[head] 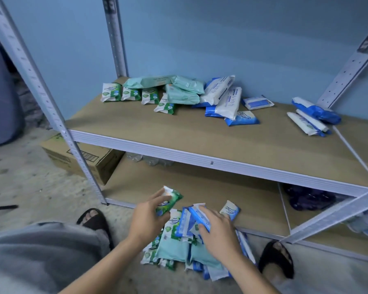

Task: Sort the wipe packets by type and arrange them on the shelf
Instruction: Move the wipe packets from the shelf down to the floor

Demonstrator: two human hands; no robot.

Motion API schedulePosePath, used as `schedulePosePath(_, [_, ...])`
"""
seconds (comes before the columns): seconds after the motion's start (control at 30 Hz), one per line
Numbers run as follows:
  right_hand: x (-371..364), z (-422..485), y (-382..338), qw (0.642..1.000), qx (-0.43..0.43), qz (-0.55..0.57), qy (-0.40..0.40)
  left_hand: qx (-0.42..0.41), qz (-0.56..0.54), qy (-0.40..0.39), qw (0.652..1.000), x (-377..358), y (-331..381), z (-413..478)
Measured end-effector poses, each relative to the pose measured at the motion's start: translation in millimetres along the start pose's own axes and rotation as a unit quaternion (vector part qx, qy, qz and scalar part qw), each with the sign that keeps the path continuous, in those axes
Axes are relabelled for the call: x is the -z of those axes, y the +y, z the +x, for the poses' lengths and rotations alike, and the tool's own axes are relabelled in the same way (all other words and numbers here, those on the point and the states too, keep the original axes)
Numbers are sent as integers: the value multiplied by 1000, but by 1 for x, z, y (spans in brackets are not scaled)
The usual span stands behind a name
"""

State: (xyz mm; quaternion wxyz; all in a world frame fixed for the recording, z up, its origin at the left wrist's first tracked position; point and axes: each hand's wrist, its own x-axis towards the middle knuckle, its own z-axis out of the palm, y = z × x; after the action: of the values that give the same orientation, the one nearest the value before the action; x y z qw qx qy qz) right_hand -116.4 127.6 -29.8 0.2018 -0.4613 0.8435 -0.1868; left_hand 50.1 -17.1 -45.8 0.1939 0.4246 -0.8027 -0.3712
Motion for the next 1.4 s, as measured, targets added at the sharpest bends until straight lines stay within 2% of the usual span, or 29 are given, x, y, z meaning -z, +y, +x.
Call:
schedulePosePath(0.27, [-51, 27, 8, 995, -42, -53, -76, 220, -19, -17, 975, -35, -93, -11])
schedulePosePath(0.37, [-66, 46, 9, 992, -56, -78, -87, 258, -19, -24, 966, -48, -116, -8])
schedulePosePath(0.6, [-99, 87, -1, 989, -37, -115, -91, 347, -45, 36, 936, -69, -157, 16])
schedulePosePath(0.77, [-136, 105, -8, 977, 31, -179, -114, 336, -32, 6, 941, -91, -189, 30])
schedulePosePath(0.9, [-161, 108, -7, 950, 18, -241, -199, 308, -12, -53, 950, -108, -215, 24])
schedulePosePath(1.0, [-172, 106, -5, 938, 3, -260, -231, 296, -23, -58, 953, -115, -222, 16])
schedulePosePath(1.4, [-149, 105, -22, 941, -17, -241, -235, 287, 25, -115, 951, -90, -208, 23])
